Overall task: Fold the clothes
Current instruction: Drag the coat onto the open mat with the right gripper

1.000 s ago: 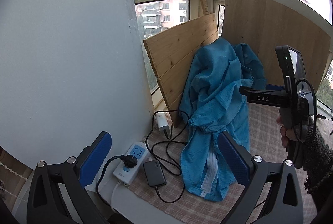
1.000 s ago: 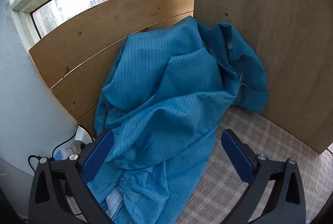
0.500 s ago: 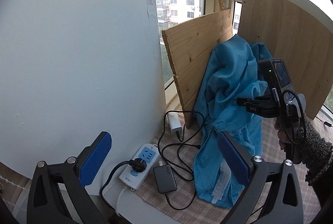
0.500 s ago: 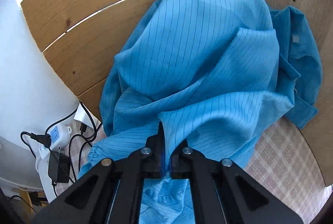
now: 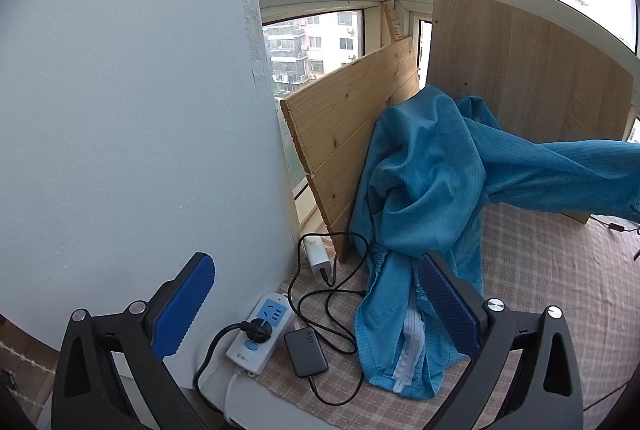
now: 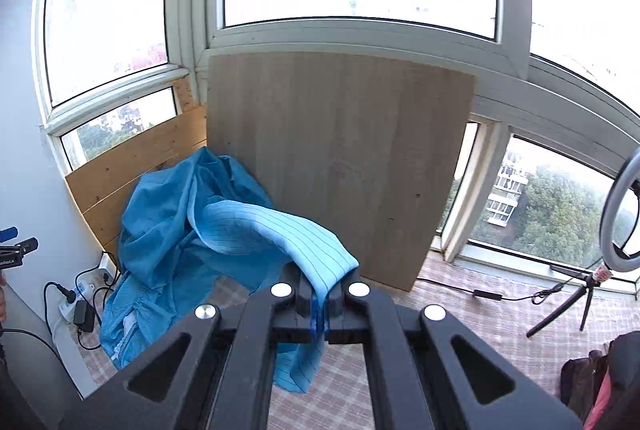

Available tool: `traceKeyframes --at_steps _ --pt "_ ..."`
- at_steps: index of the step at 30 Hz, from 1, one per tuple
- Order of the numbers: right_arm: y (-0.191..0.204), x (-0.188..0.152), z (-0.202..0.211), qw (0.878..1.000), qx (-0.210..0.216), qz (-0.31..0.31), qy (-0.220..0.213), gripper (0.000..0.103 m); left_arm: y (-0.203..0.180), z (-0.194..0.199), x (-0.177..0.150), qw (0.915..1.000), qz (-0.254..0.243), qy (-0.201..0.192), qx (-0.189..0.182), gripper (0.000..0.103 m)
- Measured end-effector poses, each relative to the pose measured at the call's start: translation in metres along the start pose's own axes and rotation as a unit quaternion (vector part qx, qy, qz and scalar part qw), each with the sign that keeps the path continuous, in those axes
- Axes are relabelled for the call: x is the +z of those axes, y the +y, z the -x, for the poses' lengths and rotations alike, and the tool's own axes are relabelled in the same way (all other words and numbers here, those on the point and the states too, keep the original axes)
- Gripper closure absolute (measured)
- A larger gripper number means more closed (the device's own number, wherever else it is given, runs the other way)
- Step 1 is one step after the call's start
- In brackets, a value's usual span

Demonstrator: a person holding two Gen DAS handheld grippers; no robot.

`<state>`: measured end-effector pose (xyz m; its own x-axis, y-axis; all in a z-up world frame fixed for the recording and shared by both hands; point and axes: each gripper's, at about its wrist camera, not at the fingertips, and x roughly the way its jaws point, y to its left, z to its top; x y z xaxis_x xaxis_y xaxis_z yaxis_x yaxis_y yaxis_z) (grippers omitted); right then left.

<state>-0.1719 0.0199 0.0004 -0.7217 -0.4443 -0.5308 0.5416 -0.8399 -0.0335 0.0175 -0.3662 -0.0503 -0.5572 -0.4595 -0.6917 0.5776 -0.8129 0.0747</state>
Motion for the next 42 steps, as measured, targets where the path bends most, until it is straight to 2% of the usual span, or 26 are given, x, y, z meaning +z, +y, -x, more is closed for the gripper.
traceKeyframes --at_steps 2,4,5,7,9,11,13,14,16,18,20,23,25,27,29,31,32,33,34,36,37,40,42 --pt "-0.057 -0.014 0.040 0.995 -0.092 -0.032 0.004 0.102 -0.013 -0.008 0.006 0.9998 -0.013 0.004 -0.012 0.001" --pt "-0.113 -0.034 0.081 0.980 -0.188 -0.067 0.011 0.103 -0.029 -0.017 0.010 0.9993 -0.026 0.009 -0.027 0.001" --pt "-0.138 -0.049 0.101 0.965 -0.248 -0.082 0.020 0.103 -0.038 -0.021 0.012 0.9988 -0.033 0.010 -0.034 0.001" --pt "-0.180 -0.081 0.129 0.921 -0.375 -0.079 0.061 0.102 -0.055 -0.028 0.014 0.9977 -0.047 0.013 -0.047 0.001" --pt "-0.216 -0.110 0.130 0.891 -0.420 -0.103 0.136 0.100 -0.073 -0.036 0.014 0.9959 -0.057 0.020 -0.068 0.001" --pt "-0.237 -0.139 0.121 0.882 -0.408 -0.122 0.201 0.092 -0.092 -0.047 0.012 0.9922 -0.070 0.037 -0.096 0.001" --pt "-0.227 -0.150 0.105 0.896 -0.366 -0.122 0.222 0.066 -0.113 -0.060 0.008 0.9869 -0.085 0.057 -0.125 0.001" --pt "-0.214 -0.149 0.092 0.912 -0.322 -0.122 0.220 0.060 -0.126 -0.068 0.007 0.9834 -0.094 0.070 -0.139 0.001" --pt "-0.186 -0.147 0.063 0.940 -0.234 -0.121 0.216 0.039 -0.153 -0.083 0.002 0.9747 -0.112 0.092 -0.171 0.001" --pt "-0.149 -0.146 0.017 0.957 -0.150 -0.094 0.231 0.034 -0.182 -0.095 -0.006 0.9654 -0.129 0.114 -0.196 0.001" --pt "-0.106 -0.148 -0.040 0.963 -0.111 -0.027 0.244 0.033 -0.213 -0.104 -0.017 0.9558 -0.155 0.133 -0.212 0.001" --pt "-0.062 -0.148 -0.121 0.958 -0.103 0.073 0.259 0.032 -0.241 -0.118 -0.025 0.9511 -0.183 0.148 -0.199 0.001" --pt "-0.041 -0.149 -0.167 0.952 -0.059 0.106 0.279 0.032 -0.258 -0.128 -0.029 0.9488 -0.201 0.157 -0.186 0.001" --pt "-0.023 -0.153 -0.203 0.944 -0.034 0.142 0.295 0.032 -0.262 -0.132 -0.025 0.9493 -0.207 0.158 -0.176 0.001" --pt "-0.008 -0.160 -0.229 0.933 -0.043 0.188 0.303 0.032 -0.257 -0.137 -0.016 0.9516 -0.201 0.161 -0.168 0.001" --pt "-0.002 -0.166 -0.238 0.929 -0.013 0.193 0.315 0.032 -0.249 -0.141 -0.009 0.9541 -0.194 0.163 -0.160 0.001" --pt "0.001 -0.168 -0.243 0.927 0.002 0.195 0.321 0.033 -0.245 -0.142 -0.005 0.9554 -0.190 0.163 -0.156 0.001" --pt "0.004 -0.171 -0.247 0.924 0.017 0.196 0.327 0.052 -0.241 -0.144 -0.002 0.9566 -0.187 0.163 -0.152 0.001" --pt "0.000 -0.171 -0.247 0.924 0.035 0.180 0.337 0.099 -0.238 -0.145 0.001 0.9578 -0.185 0.163 -0.148 0.001" --pt "-0.011 -0.166 -0.236 0.930 0.046 0.141 0.337 0.101 -0.235 -0.146 0.007 0.9598 -0.184 0.160 -0.139 0.001" --pt "-0.019 -0.160 -0.221 0.937 0.046 0.127 0.321 0.101 -0.234 -0.144 0.010 0.9603 -0.185 0.158 -0.137 0.001" --pt "-0.050 -0.141 -0.160 0.957 0.040 0.085 0.276 0.102 -0.237 -0.136 0.014 0.9596 -0.196 0.146 -0.140 0.001" --pt "-0.081 -0.138 -0.114 0.963 0.012 0.057 0.264 0.102 -0.242 -0.131 0.014 0.9572 -0.209 0.140 -0.143 0.001"
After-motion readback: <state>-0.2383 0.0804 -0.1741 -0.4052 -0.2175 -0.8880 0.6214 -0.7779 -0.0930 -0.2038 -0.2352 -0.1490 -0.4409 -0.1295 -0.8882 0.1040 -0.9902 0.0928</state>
